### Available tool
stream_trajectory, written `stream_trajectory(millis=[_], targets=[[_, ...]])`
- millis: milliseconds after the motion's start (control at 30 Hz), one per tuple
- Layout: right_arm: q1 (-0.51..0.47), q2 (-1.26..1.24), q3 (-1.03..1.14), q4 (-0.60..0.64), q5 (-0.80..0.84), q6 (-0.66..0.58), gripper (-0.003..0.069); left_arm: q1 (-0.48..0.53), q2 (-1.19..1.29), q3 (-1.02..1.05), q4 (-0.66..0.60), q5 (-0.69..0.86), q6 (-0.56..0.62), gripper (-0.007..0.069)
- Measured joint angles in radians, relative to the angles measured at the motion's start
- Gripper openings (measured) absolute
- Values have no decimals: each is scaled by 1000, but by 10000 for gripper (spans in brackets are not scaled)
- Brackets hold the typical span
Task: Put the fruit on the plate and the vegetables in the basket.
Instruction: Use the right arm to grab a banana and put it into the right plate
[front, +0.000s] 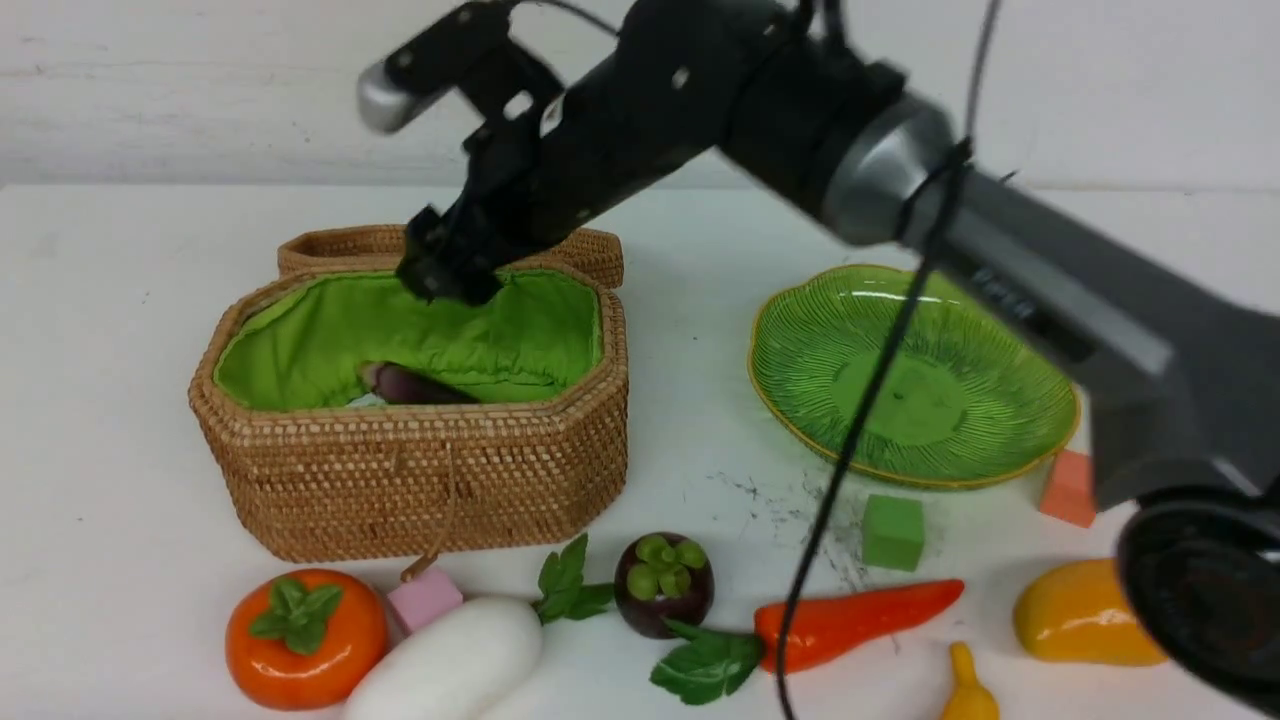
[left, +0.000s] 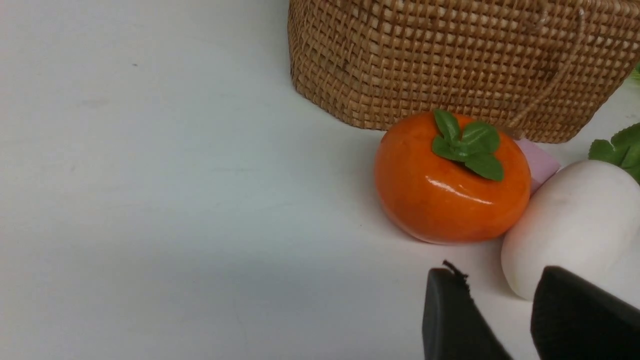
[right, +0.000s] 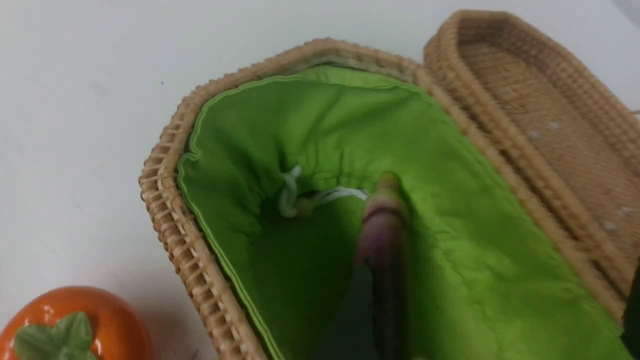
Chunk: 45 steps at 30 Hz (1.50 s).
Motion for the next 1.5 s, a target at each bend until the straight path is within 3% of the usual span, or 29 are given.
stream_trajectory(millis=[100,300,433,667,767,800,933,1033,1267,1500], targets=[[-39,-103,49,46,42,2,657,0,0,0,0,0,0,239],[-165,-479,376,195,122,-88,524,0,0,0,0,0,0,239],[-215,-719,666,154,152,-63,456,0,0,0,0,0,0,239],[-190,-966,1129,2,87,44,487,0,0,0,0,0,0,239],[-160,-982,1280,-20,77,56,517,0,0,0,0,0,0,239],[-143,-978,1324,-40,68,4,524,0,0,0,0,0,0,239],[-65,-952,1457,-146,50,-399,531,0,0,0,0,0,0,239],[-31,-905,1518,-164,-11,-562,532,0,0,0,0,0,0,239],[-16,-745,1538,-165,-220,-600,532,0,0,0,0,0,0,239],[-16,-608,1538,-159,-251,-554,529,0,0,0,0,0,0,239]])
